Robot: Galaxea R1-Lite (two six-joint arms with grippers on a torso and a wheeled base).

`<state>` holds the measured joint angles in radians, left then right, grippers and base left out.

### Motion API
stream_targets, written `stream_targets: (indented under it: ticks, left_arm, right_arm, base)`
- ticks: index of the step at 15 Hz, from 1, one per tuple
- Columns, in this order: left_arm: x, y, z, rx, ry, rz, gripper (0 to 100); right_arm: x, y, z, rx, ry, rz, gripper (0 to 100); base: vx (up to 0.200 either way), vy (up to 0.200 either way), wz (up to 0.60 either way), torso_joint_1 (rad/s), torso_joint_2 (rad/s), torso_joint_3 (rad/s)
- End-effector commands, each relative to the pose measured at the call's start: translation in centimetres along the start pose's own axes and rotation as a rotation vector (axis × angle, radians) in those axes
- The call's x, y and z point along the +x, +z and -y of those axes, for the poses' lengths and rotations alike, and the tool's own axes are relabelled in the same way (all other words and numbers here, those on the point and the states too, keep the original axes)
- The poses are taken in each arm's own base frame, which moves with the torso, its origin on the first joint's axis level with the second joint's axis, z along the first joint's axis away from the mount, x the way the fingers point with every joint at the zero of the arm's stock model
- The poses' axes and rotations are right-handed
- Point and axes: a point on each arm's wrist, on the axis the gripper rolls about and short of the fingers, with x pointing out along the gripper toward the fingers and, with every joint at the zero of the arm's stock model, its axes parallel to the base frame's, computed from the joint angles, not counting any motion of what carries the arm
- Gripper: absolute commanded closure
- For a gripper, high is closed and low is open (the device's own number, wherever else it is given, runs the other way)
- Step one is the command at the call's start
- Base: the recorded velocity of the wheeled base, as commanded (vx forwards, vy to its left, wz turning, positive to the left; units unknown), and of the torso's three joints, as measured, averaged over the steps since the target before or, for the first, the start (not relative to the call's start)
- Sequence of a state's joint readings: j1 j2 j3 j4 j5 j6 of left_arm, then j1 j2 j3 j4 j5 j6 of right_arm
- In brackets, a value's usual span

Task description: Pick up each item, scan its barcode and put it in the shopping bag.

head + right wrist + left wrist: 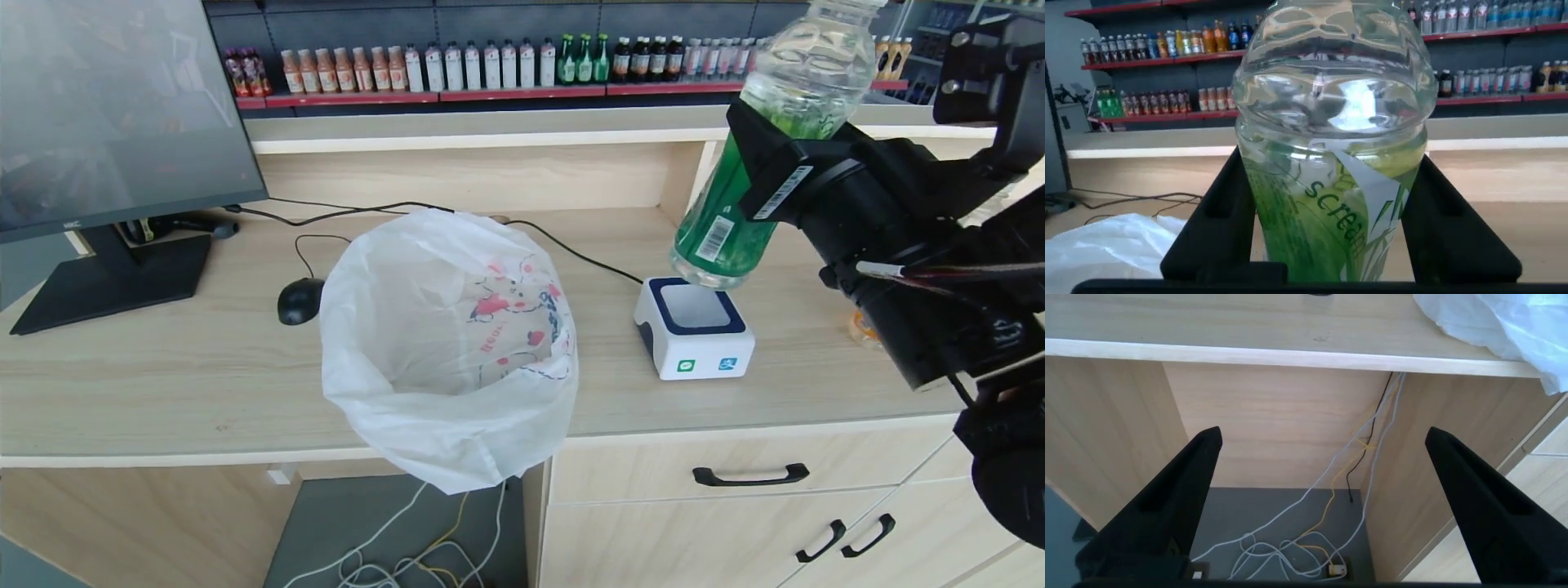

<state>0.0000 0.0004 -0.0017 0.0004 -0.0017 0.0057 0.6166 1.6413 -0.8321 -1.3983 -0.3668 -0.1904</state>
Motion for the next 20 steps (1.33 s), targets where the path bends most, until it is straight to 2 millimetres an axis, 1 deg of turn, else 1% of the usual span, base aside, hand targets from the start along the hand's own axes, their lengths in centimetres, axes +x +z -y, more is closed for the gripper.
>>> stream_targets:
  ticks: [1,2,6,8,9,11,12,13,14,16,18,20]
  left_arm:
    - [0.0,0.0,0.0,0.000,0.000,0.001,0]
    - [0.0,0.0,0.0,0.000,0.000,0.001,0]
    - [0.0,0.0,0.0,0.000,0.000,0.001,0]
    - [0.0,0.0,0.0,0.000,0.000,0.001,0]
    - [0.0,0.0,0.0,0.000,0.000,0.001,0]
    - [0.0,0.0,0.0,0.000,0.000,0.001,0]
    - [0.0,0.0,0.0,0.000,0.000,0.001,0]
    - [0.0,0.0,0.0,0.000,0.000,0.001,0]
    - [0.0,0.0,0.0,0.000,0.000,0.001,0]
    - [0.0,0.0,0.0,0.000,0.000,0.001,0]
    - [0.0,0.0,0.0,0.000,0.000,0.001,0]
    - [0.0,0.0,0.0,0.000,0.000,-0.001,0]
  right_arm:
    - [1.3,-1.6,0.4,-0.058,-0.018,0.047,100]
    - [1.9,-3.1,0.1,-0.133,0.034,0.089,100]
    - [1.8,-3.9,0.0,-0.223,0.125,0.095,100]
    - [2.0,-4.4,0.4,-0.264,0.168,0.100,100]
    - [2.2,-4.9,0.8,-0.319,0.236,0.117,100]
    - [2.1,-5.7,2.4,-0.440,0.362,0.141,100]
    - [1.7,-6.0,3.2,-0.486,0.411,0.142,100]
    - [1.6,-6.2,3.5,-0.499,0.432,0.140,100]
    - [0.9,-6.5,4.0,-0.533,0.486,0.136,100]
    - [0.6,-6.8,4.5,-0.566,0.513,0.132,100]
    - [0.7,-7.0,5.6,-0.610,0.551,0.147,100]
    - [0.8,-7.1,6.0,-0.618,0.581,0.158,100]
  base:
    - [0.000,0.000,0.00,0.000,0.00,0.000]
    - [0.000,0.000,0.00,0.000,0.00,0.000]
    - [0.000,0.000,0.00,0.000,0.00,0.000]
    - [0.000,0.000,0.00,0.000,0.00,0.000]
    - [0.000,0.000,0.00,0.000,0.00,0.000]
    - [0.000,0.000,0.00,0.000,0.00,0.000]
    - [0.000,0.000,0.00,0.000,0.00,0.000]
    - [0.000,0.000,0.00,0.000,0.00,0.000]
    - [0.000,0.000,0.00,0.000,0.00,0.000]
    - [0.000,0.000,0.00,0.000,0.00,0.000]
    - [0.000,0.000,0.00,0.000,0.00,0.000]
    - [0.000,0.000,0.00,0.000,0.00,0.000]
